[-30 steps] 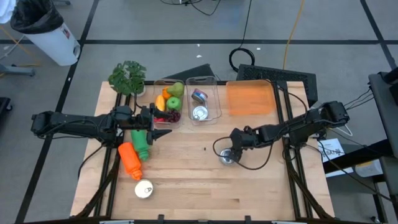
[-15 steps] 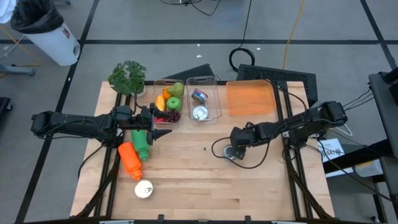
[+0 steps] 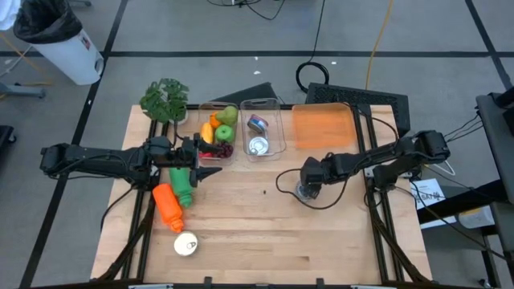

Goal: Pick & Place Food Item
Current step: Put the green tuna can into the right transparent bin

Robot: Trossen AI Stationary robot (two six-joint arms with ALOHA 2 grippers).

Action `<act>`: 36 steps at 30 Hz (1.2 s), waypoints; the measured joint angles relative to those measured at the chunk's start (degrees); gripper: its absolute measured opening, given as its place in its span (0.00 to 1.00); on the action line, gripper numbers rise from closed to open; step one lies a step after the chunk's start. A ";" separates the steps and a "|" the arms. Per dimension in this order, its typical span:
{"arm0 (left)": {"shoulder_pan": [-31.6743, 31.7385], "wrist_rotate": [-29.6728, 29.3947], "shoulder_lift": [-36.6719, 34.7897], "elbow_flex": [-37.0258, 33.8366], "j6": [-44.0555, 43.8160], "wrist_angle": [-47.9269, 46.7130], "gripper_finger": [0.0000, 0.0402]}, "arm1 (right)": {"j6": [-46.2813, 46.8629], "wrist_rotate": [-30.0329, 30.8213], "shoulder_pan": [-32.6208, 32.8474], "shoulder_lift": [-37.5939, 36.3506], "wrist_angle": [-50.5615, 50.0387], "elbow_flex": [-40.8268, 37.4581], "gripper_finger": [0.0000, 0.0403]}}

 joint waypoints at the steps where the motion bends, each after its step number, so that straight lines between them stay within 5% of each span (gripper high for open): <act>1: 0.00 0.00 0.00 0.00 -0.01 0.00 0.90 | 0.46 0.45 -0.19 -0.07 -0.45 -0.31 0.61; 29: 0.01 0.00 1.76 0.02 -1.25 -1.53 0.90 | 1.15 0.35 -0.64 -1.05 5.66 -4.68 0.61; 36: 0.00 0.00 5.28 0.00 -1.27 0.19 0.90 | -9.02 0.62 1.70 -3.32 13.10 -4.66 0.61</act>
